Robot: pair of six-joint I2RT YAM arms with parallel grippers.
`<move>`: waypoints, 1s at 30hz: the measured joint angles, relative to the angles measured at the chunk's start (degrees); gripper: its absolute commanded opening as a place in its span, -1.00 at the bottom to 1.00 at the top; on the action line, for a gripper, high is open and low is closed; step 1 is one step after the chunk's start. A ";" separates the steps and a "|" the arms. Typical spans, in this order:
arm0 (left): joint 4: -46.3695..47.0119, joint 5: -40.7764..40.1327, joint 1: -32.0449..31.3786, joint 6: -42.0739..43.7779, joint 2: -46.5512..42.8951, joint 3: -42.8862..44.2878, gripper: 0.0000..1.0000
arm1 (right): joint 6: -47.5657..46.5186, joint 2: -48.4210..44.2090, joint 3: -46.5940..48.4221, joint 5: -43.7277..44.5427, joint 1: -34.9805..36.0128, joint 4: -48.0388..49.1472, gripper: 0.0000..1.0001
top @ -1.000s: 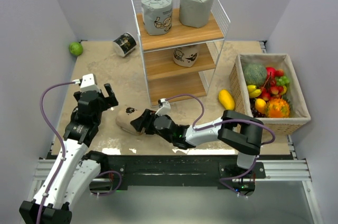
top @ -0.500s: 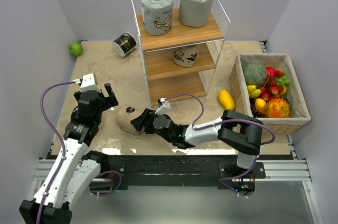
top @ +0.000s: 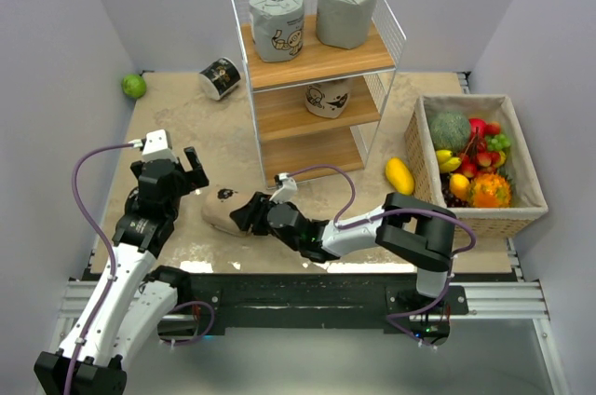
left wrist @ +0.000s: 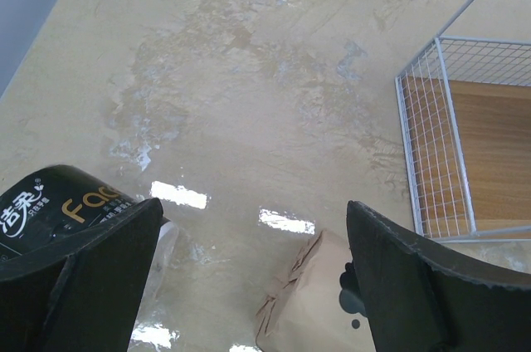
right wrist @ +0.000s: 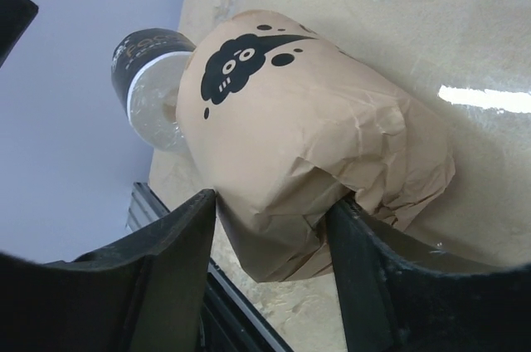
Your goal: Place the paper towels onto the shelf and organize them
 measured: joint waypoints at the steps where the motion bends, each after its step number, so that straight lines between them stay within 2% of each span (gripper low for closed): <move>1: 0.00 0.00 0.00 0.00 0.00 0.00 0.96 | -0.52 0.00 -0.02 0.02 0.00 0.48 -0.02; 10: 0.00 0.07 0.00 0.02 0.00 0.00 0.96 | -7.72 0.02 -3.30 -2.25 -0.55 10.80 -0.22; 13: 0.00 0.04 0.00 0.00 -0.02 0.00 0.96 | -12.26 -0.48 -3.52 -3.61 -0.76 10.49 -0.31; 22: -0.02 0.00 0.00 0.00 -0.87 0.00 0.96 | -30.73 -14.38 0.22 -3.08 -0.76 -15.34 -0.33; 30: 0.04 0.04 0.00 -0.04 -1.64 -0.20 0.96 | -51.17 -25.57 2.25 -4.85 -0.81 -39.43 -0.21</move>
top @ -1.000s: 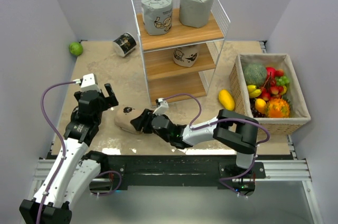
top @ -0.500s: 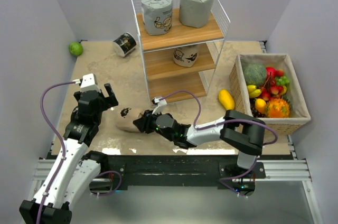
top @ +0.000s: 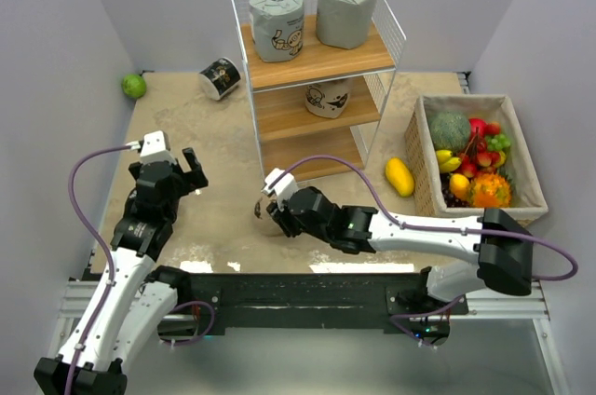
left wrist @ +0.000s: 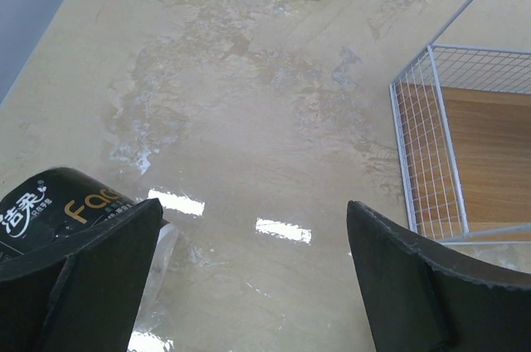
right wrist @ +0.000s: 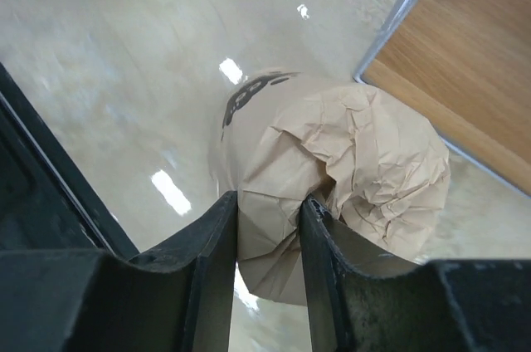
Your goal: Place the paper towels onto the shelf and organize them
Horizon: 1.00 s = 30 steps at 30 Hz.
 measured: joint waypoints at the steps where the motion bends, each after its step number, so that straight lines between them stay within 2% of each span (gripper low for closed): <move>1: -0.02 0.00 0.00 0.00 -0.15 -0.13 0.96 | -3.23 -0.72 0.68 -0.85 0.00 -3.17 -0.19; 3: -0.02 0.00 0.00 -0.02 -0.28 -0.35 0.97 | -8.15 -1.07 2.56 -1.84 0.00 -9.07 -0.15; 7: -0.09 0.07 0.00 -0.07 -0.55 -0.50 0.98 | -14.49 0.42 7.61 -3.34 0.00 -18.88 0.23; 11: -0.07 0.26 0.00 -0.24 -1.55 -0.70 0.98 | -17.57 0.63 10.03 -7.23 0.00 -23.45 0.34; 20: -0.07 0.90 0.00 -0.42 -1.68 -0.70 0.99 | -18.51 0.07 12.39 -13.11 0.00 -28.09 0.45; 26: -0.07 1.03 0.00 -0.44 -1.75 -0.70 0.99 | -18.53 -0.15 14.43 -13.70 -0.17 -29.79 0.51; 30: -0.07 1.05 0.00 -0.44 -1.75 -0.70 0.99 | -17.97 1.38 21.05 -14.60 -0.90 -33.31 0.29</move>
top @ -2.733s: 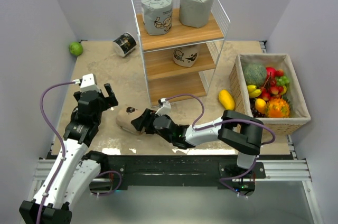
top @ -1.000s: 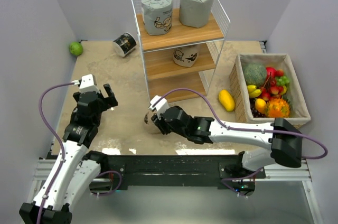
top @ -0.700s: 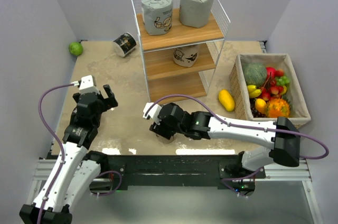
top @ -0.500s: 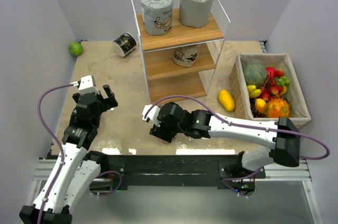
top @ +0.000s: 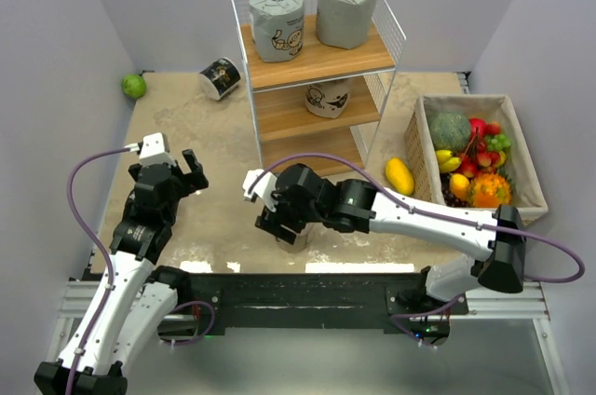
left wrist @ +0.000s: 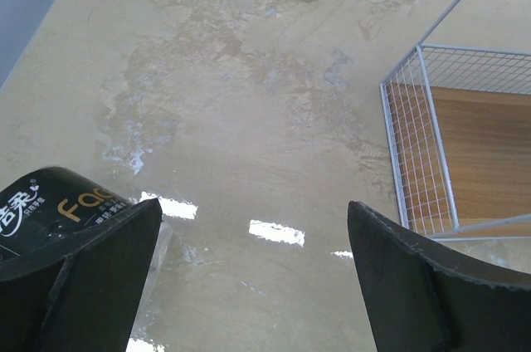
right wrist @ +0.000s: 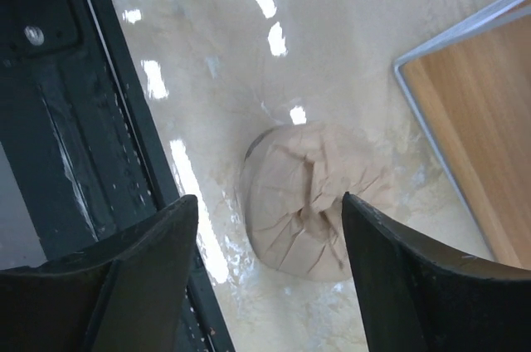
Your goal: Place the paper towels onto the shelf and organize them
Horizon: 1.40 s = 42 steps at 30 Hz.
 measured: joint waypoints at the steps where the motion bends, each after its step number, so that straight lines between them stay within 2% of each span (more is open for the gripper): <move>1: 0.00 0.00 0.00 0.00 0.00 0.00 0.99 | 0.37 1.03 2.43 0.00 -0.22 -0.52 0.11; 3: 0.00 0.00 0.00 0.00 0.00 0.00 0.99 | 1.36 3.06 5.97 0.46 -0.63 -0.42 -0.01; 4: 0.00 0.00 0.00 0.00 0.00 0.00 0.99 | 1.97 3.63 6.45 0.83 -0.85 -0.13 -0.14; 8: 0.00 0.00 0.00 0.00 -0.11 0.00 0.99 | 5.44 5.68 5.55 2.69 -3.15 0.11 -0.29; 18: 0.00 0.00 0.00 0.00 -0.11 0.00 0.99 | 12.11 4.13 -6.58 5.79 -6.45 4.42 -0.40; 24: 0.00 0.00 0.00 -0.02 -0.17 0.00 0.99 | 13.57 4.09 -7.89 6.73 -6.45 6.60 -0.40; 31: 0.00 -0.02 0.00 -0.02 -0.17 0.00 0.99 | 13.88 3.67 -3.85 9.03 -6.43 1.92 -0.19; 35: -0.02 -0.04 0.00 -0.02 -0.46 0.00 0.99 | 13.51 1.38 -1.14 8.96 -6.43 0.33 0.03; 38: -0.02 -0.07 0.00 -0.02 -0.72 0.00 0.99 | 13.09 -0.26 -0.33 7.04 -6.40 -0.31 0.22; 42: -0.02 -0.09 0.00 -0.02 -0.81 0.00 0.99 | 12.94 -0.13 -0.28 3.82 -5.20 -0.26 0.32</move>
